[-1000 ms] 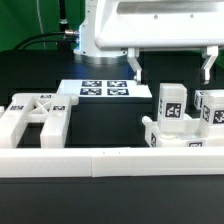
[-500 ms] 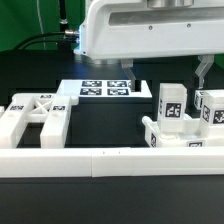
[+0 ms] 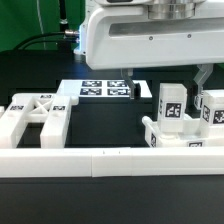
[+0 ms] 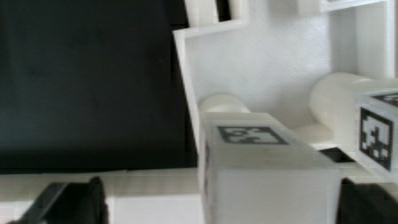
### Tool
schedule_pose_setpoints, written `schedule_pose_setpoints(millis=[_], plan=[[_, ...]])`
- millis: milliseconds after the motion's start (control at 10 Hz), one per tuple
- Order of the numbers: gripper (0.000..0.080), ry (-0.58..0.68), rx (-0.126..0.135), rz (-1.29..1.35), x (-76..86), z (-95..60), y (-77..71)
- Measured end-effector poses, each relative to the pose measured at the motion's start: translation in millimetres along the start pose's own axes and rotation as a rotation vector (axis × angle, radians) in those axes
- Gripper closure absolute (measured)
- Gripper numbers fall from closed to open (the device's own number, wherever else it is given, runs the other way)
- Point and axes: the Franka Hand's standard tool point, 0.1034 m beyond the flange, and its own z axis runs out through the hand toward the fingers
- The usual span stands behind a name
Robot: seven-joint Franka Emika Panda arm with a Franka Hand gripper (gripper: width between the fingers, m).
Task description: Assemble chair
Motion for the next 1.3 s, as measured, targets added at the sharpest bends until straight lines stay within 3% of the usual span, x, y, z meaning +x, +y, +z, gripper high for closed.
schedule_pose_setpoints(millis=[100, 200, 300, 700, 1300], plan=[[0.0355, 0.001, -0.002, -0.003, 0.2, -0.1, -0.2], [0.0355, 0.000, -0.002, -0.002, -0.1, 0.2, -0.2], [0.0493, 0.001, -0.001, -0.002, 0.2, -0.2, -0.2], [0.0513, 0.001, 0.002, 0.067, 0.2, -0.3, 1.0], [0.0512, 0.000, 0.009, 0.722, 0.2, 0.1, -6.1]])
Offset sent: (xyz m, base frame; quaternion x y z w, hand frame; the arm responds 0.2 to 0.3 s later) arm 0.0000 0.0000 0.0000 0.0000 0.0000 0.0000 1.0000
